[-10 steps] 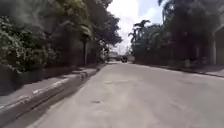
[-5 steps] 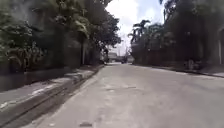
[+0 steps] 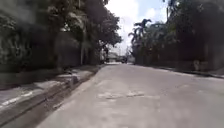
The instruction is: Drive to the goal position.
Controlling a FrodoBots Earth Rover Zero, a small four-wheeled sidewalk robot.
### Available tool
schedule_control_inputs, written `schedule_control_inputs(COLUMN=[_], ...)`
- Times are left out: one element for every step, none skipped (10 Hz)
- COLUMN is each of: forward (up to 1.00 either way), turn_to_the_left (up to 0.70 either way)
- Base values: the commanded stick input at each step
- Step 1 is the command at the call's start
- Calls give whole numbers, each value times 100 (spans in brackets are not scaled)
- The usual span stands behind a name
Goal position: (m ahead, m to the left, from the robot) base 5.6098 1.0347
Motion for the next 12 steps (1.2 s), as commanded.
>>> schedule_control_inputs(forward=[100, 100, 100, 100, 100, 100, 100, 100, 100, 100, 100, 100], turn_to_the_left=[-5, 0, 0, -1, -2, -3, -6, -25, -14, -8, -5, -2])
